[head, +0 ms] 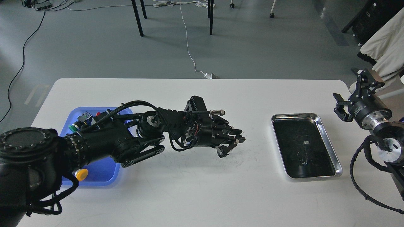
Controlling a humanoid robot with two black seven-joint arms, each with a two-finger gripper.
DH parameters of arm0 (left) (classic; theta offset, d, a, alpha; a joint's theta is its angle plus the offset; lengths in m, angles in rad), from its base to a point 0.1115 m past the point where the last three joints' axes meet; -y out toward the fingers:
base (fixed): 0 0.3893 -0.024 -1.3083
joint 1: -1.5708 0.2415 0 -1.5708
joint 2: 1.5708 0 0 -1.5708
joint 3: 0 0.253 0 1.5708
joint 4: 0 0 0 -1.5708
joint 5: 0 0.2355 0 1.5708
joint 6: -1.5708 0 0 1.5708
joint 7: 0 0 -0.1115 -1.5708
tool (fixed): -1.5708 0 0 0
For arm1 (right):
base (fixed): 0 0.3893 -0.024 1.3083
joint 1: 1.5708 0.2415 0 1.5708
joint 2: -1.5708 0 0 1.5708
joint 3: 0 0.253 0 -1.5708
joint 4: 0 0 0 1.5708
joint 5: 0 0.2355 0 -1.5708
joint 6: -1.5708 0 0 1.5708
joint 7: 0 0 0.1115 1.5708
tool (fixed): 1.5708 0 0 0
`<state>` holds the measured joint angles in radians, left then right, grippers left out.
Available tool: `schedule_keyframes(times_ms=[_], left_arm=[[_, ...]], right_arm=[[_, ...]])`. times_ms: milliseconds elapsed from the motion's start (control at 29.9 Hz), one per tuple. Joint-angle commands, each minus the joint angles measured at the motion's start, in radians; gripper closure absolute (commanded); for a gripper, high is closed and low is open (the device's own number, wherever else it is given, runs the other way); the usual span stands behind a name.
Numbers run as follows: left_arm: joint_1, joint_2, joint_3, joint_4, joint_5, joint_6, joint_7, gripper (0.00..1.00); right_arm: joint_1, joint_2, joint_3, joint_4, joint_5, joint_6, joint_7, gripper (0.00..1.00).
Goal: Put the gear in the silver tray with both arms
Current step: 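Carry the black gear with the left hand toward the table middle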
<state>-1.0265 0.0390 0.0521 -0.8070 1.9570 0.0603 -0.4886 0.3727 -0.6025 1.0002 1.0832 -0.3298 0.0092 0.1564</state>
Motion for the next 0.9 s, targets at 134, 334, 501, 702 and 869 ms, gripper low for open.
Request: schedule_keyframes(times_ms=[134,334,501,702,869], left_arm=[[0.017,-0.039,0.012,0.078,-0.004,0.001,0.0,0.82],[0.049,-0.039,0.012,0.126,-0.004,0.001,0.0,0.82],[0.055,-0.039,0.012,0.152,-0.007,0.001,0.0,0.8],[0.066,-0.039,0.011,0.16,-0.007,0.001,0.0,0.8],[0.071,-0.039,0.011,0.16,-0.01,0.001,0.0,0.79]], right_arm=[[0.0,0.0,-0.002,0.0,0.0,0.0,0.0,0.01],[-0.001,0.0,-0.003,-0.002,-0.002,0.0,0.0,0.01],[0.0,0.0,-0.003,0.0,-0.002,0.0,0.0,0.01],[0.0,0.0,-0.003,-0.002,-0.002,0.0,0.0,0.01],[-0.001,0.0,-0.003,0.0,0.0,0.0,0.0,0.01]])
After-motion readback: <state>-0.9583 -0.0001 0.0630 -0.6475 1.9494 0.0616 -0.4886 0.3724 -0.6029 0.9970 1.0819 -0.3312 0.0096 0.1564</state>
